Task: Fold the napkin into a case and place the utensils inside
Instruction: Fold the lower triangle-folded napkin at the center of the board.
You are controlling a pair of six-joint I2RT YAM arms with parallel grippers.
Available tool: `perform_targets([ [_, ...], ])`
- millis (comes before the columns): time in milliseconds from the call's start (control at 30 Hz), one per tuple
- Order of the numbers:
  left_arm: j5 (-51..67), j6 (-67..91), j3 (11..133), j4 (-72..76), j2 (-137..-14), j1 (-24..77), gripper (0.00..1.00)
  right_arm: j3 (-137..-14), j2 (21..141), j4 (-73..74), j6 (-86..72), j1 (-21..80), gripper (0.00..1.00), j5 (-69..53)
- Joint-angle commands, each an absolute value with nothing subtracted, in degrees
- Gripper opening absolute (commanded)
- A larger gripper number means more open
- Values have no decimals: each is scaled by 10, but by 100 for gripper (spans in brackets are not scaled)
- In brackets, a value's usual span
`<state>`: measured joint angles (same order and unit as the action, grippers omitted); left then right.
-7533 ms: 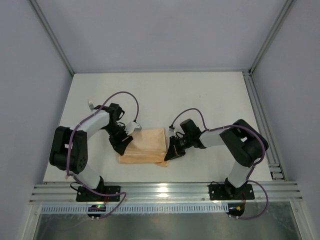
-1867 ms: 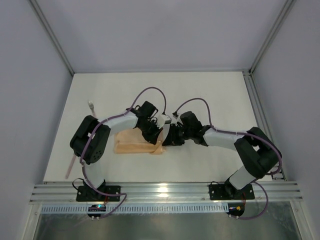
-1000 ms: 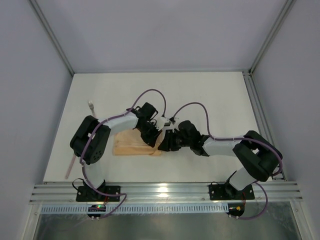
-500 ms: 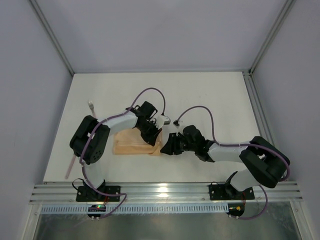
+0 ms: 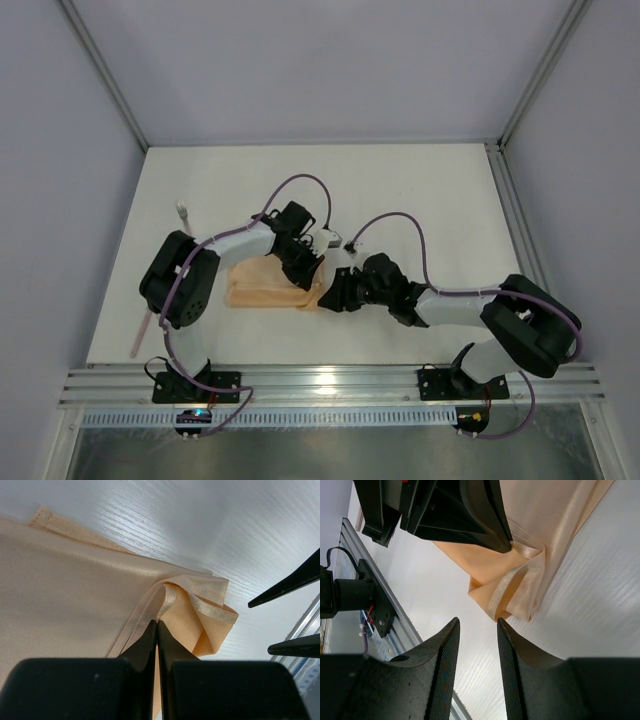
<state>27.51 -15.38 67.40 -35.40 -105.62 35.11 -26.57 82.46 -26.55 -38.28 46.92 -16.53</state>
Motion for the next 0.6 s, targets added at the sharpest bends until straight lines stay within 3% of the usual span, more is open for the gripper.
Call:
perform_targets([
  [0, 280, -154, 688, -342, -1040, 348, 0, -285, 834, -282, -378, 474, 40, -143],
  [233, 279, -156, 688, -342, -1042, 348, 0, -300, 879, -301, -386, 483, 38, -152],
  [500, 273, -163, 677, -342, -1035, 348, 0, -305, 899, -317, -400, 489, 8, -149],
  [567, 270, -177, 672, -345, -1033, 348, 0, -310, 887, -288, -397, 489, 4, -141],
])
